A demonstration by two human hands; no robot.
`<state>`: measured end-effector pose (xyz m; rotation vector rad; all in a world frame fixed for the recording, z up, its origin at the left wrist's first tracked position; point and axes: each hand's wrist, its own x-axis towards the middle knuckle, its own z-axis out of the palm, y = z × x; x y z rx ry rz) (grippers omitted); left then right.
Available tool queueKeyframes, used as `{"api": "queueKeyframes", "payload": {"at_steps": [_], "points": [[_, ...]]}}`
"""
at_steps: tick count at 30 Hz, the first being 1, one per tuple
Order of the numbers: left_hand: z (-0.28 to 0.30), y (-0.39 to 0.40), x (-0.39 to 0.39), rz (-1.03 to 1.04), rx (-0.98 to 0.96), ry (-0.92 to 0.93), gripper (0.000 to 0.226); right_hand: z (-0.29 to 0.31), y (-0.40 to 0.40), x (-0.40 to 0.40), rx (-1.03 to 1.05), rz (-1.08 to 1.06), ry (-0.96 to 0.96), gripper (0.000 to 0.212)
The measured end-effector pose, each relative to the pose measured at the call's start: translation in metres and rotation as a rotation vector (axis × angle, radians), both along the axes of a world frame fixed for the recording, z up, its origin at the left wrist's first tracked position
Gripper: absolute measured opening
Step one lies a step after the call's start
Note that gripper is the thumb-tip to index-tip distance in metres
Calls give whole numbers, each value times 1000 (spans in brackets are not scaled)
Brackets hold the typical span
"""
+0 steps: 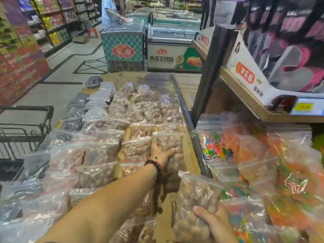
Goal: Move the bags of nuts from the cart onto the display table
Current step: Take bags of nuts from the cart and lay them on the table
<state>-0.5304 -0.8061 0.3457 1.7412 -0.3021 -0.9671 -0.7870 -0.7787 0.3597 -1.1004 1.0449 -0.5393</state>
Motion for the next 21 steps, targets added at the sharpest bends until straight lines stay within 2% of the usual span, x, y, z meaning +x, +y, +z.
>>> {"api": "queueKeyframes", "payload": {"at_steps": [2, 4, 6, 8, 11, 14, 17, 18, 21], "points": [[-18, -19, 9, -34, 27, -11, 107, -6, -9, 6, -29, 11, 7, 82], [-20, -26, 10, -65, 52, -24, 109, -11, -17, 12, -19, 20, 16, 80], [-11, -27, 6, -48, 65, -12, 101, -17, -24, 18, 4, 6, 21, 76], [0, -26, 3, -30, 56, 19, 91, -25, -30, 24, 10, -1, 40, 80], [2, -33, 5, -12, 81, 6, 90, -34, -33, 35, 28, -18, 52, 77], [-27, -52, 23, 36, 91, 58, 79, -42, -36, 48, 55, 0, 72, 77], [27, -34, 18, 70, 46, 153, 69, -45, -44, 63, 61, 27, 114, 69], [48, -27, 17, 41, 29, 140, 67, -45, -47, 70, 60, 45, 121, 72], [58, -7, 23, -19, -9, 38, 60, -46, -56, 95, 10, 97, 153, 82]]}}
